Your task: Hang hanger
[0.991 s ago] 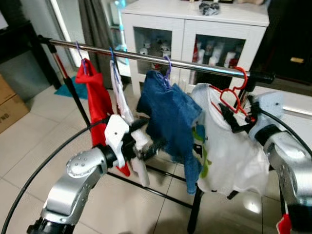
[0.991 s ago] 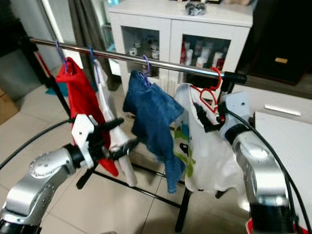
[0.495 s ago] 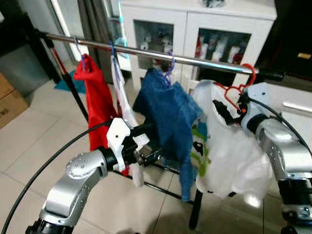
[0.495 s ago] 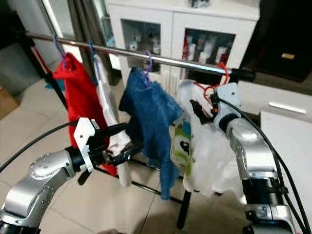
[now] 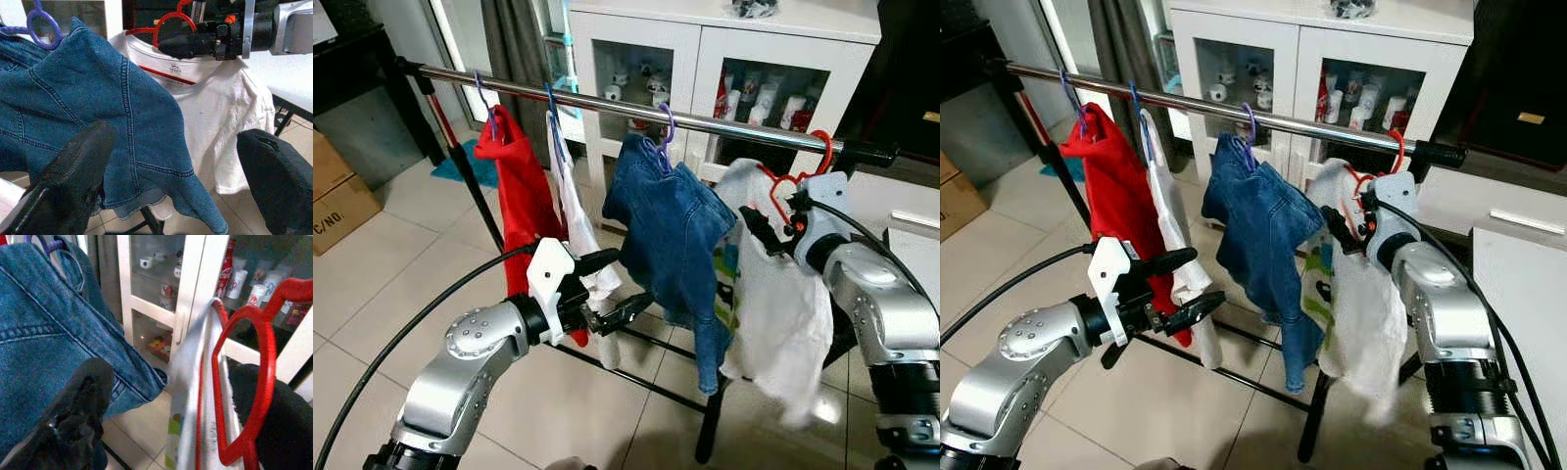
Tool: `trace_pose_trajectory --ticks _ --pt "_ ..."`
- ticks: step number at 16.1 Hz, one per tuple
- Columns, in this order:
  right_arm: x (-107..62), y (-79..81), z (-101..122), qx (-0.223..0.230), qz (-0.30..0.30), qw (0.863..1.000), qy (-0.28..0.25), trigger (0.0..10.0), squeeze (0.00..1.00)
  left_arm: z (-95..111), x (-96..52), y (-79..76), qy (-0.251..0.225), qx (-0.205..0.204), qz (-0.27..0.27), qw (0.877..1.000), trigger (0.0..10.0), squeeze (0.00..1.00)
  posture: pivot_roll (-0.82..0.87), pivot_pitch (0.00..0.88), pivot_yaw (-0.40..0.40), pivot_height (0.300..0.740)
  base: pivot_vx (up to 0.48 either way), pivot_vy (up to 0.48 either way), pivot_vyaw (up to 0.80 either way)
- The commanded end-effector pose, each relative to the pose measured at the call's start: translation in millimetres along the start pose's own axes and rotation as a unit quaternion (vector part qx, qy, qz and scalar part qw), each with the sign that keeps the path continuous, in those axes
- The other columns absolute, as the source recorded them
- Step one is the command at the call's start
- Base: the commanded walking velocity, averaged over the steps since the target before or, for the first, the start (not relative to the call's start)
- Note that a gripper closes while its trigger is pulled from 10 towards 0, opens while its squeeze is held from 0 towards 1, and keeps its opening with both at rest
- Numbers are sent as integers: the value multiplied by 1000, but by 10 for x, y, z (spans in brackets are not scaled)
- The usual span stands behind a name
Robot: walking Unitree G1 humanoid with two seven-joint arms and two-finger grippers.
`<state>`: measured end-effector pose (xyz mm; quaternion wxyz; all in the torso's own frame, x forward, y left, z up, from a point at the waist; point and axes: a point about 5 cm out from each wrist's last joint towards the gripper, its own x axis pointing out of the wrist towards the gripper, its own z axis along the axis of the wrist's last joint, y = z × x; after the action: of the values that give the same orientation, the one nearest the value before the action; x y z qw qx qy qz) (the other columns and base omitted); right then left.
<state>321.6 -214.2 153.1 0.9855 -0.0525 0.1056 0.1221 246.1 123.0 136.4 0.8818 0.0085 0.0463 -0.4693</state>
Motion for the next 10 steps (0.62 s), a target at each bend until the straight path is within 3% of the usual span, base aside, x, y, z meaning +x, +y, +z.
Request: trace_pose_trajectory --ticks 1,10 --pt "-32 -8 42 5 0 1000 -9 0 0 30 1 -11 -1 9 -10 1000 10000 0 -51 0 74 740 0 0 0" --pt "-77 -50 11 19 -18 1000 7 0 0 5 16 7 5 15 -17 1000 10000 0 -56 0 82 740 0 0 0"
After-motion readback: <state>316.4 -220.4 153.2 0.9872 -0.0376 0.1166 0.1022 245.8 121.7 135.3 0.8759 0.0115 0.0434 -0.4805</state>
